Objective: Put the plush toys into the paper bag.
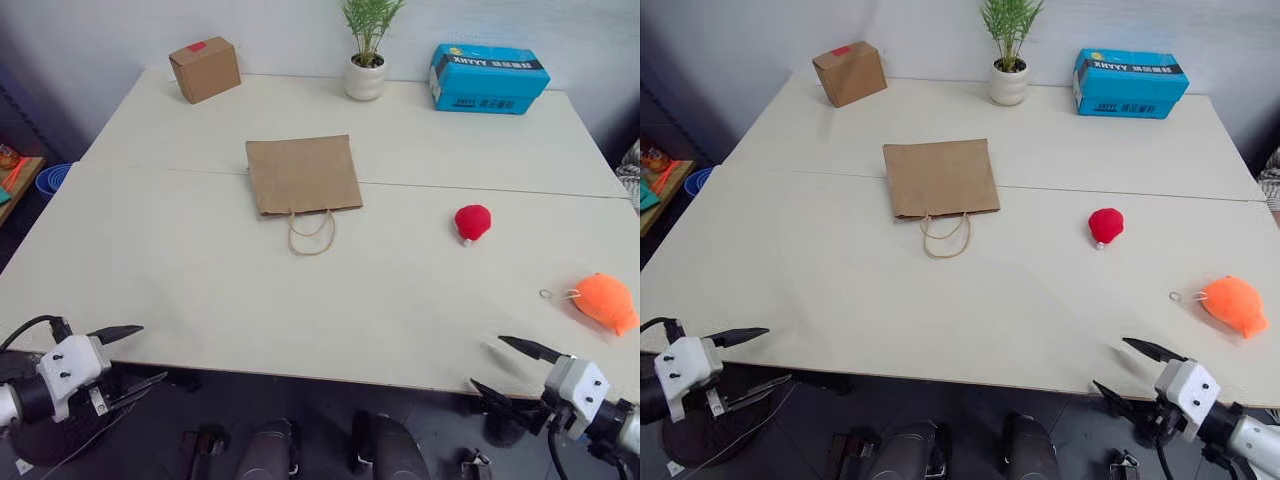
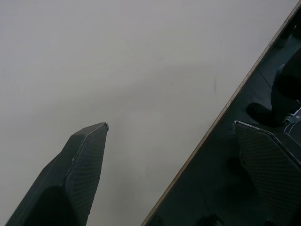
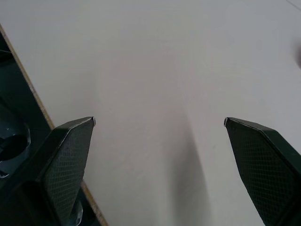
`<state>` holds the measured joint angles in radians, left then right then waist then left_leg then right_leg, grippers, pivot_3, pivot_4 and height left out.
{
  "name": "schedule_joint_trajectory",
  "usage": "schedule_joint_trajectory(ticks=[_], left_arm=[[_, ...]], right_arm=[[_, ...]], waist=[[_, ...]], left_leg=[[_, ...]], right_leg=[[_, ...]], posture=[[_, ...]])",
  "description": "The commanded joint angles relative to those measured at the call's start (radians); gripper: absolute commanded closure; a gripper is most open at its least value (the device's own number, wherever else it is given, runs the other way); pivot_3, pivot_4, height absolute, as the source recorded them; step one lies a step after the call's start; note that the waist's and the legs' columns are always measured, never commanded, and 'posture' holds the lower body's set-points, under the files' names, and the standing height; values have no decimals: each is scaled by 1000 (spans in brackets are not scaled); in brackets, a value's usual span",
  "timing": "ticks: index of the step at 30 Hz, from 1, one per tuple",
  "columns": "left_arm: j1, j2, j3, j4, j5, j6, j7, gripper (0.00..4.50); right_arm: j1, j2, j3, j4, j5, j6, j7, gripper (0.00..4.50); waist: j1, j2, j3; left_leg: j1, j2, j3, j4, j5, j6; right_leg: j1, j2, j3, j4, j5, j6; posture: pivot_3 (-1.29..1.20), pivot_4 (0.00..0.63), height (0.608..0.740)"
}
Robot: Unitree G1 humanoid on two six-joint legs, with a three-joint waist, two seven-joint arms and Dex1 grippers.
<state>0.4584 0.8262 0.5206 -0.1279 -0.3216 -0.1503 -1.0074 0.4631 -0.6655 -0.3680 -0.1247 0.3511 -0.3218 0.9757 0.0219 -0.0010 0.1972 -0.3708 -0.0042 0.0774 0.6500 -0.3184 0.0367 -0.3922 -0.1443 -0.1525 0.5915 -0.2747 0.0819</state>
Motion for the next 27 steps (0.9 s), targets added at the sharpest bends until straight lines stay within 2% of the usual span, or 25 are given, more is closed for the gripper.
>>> schedule_joint_trajectory(ticks=[1, 5, 9, 11, 13, 15, 20, 23, 27], left_arm=[[-3, 16, -1, -67, -71, 106, -17, 18], [-136, 21, -52, -151, -202, 301, 19, 18], [-406, 17, -209, -151, -144, 348, 60, 18], [-613, -35, -302, -94, -115, 325, 72, 18], [-888, -122, -465, 113, 48, 159, 59, 18], [-1078, -193, -589, 326, 212, -7, 79, 18], [-1371, -310, -743, 791, 454, -310, 203, 18], [-1480, -340, -810, 967, 544, -436, 224, 586], [-1547, -359, -824, 1072, 547, -499, 182, 1866]], right_arm=[[-31, 2, -1, -35, 20, 2, -12, 0], [-96, 18, 29, -88, 68, 57, -31, 0], [-208, 80, 59, -178, 88, 134, -150, 0], [-271, 121, 79, -203, 78, 157, -212, 0], [-345, 168, 119, -194, 65, 175, -259, 0], [-392, 192, 146, -171, 43, 174, -276, 0], [-451, 205, 175, -156, 7, 176, -301, 0], [-465, 210, 167, -180, -2, 197, -341, 0], [-450, 204, 142, -221, 0, 225, -388, 0]], waist=[[2, 0, 0], [8, 0, 0], [12, 1, 0], [10, 0, 0], [15, 0, 0], [27, 0, 0], [12, -1, 0], [-1, -2, 1], [0, -3, 1]], left_leg=[[0, 0, 0, 0, 1, -1], [-1, 0, 0, 2, 5, 1], [0, 0, 0, 3, 5, 0], [-1, -1, 0, 4, 6, 0], [-1, -1, 1, 6, 6, 0], [-1, -1, 1, 7, 7, -1], [-2, 0, 13, 8, 6, 3], [-4, 0, 14, 8, 5, 4], [-4, 1, 14, 10, 5, 4]], right_leg=[[0, 0, 0, 0, 0, 0], [1, 0, -1, 1, 0, 0], [1, 0, 0, 3, 0, 0], [1, 1, 0, 5, 0, 1], [1, 3, 0, 10, 1, 1], [0, 11, -1, 11, 1, 1], [-3, 14, 0, 10, 2, 3], [-5, 14, -1, 8, 2, 3], [-5, 14, -1, 10, 2, 4]], posture=[[0, 150, 740], [0, 150, 740], [0, 150, 740], [0, 150, 740], [0, 150, 740], [0, 150, 740], [0, 150, 740], [0, 150, 740], [0, 150, 740]])
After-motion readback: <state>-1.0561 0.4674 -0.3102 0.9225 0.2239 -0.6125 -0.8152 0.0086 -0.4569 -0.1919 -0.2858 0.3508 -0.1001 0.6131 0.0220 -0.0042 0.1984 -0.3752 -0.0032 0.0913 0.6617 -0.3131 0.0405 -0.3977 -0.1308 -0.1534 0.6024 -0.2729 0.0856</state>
